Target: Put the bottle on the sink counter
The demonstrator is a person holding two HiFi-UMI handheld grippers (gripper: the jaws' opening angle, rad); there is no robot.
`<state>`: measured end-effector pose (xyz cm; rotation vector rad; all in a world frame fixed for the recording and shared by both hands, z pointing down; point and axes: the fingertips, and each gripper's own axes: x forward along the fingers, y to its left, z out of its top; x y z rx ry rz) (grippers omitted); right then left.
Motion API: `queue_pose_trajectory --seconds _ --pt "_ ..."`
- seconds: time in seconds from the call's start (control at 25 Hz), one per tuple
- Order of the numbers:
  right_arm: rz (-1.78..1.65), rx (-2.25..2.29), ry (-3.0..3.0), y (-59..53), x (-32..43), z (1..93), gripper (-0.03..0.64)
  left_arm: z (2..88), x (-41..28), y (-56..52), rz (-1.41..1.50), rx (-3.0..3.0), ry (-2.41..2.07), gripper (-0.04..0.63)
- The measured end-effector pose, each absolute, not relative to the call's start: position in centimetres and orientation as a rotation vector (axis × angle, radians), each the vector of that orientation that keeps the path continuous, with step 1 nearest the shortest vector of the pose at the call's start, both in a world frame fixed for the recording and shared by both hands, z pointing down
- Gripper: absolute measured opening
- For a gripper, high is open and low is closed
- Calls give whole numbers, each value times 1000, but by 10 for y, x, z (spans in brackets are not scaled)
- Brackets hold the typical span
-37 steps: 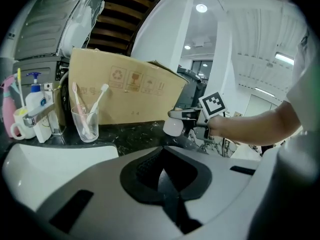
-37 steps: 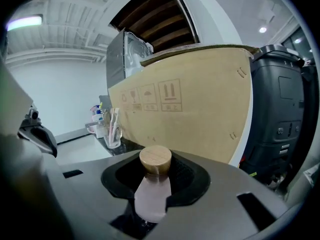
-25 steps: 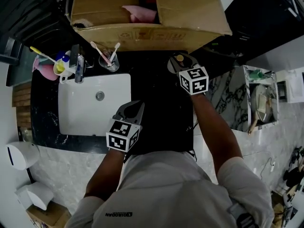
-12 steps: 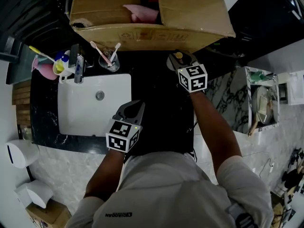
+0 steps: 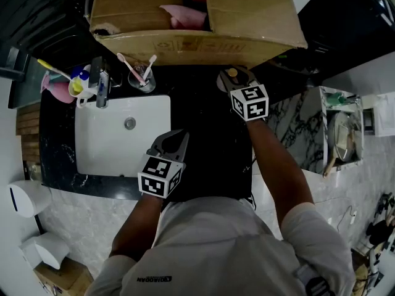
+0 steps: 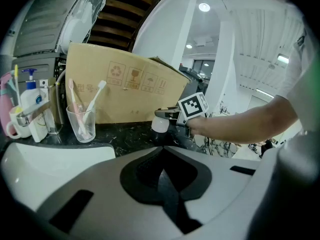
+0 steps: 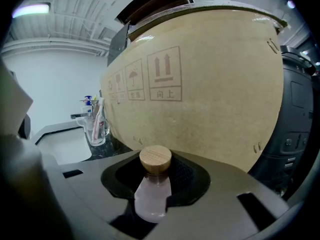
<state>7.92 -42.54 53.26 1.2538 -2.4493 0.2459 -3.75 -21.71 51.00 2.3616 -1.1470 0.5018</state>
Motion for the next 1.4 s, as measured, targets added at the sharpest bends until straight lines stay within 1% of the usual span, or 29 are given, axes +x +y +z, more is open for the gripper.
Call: queue_pose_trajectory --seconds 1.4 --pt "183 1288 -2449 -425 79 532 146 507 -26 -210 492 2384 -1122 11"
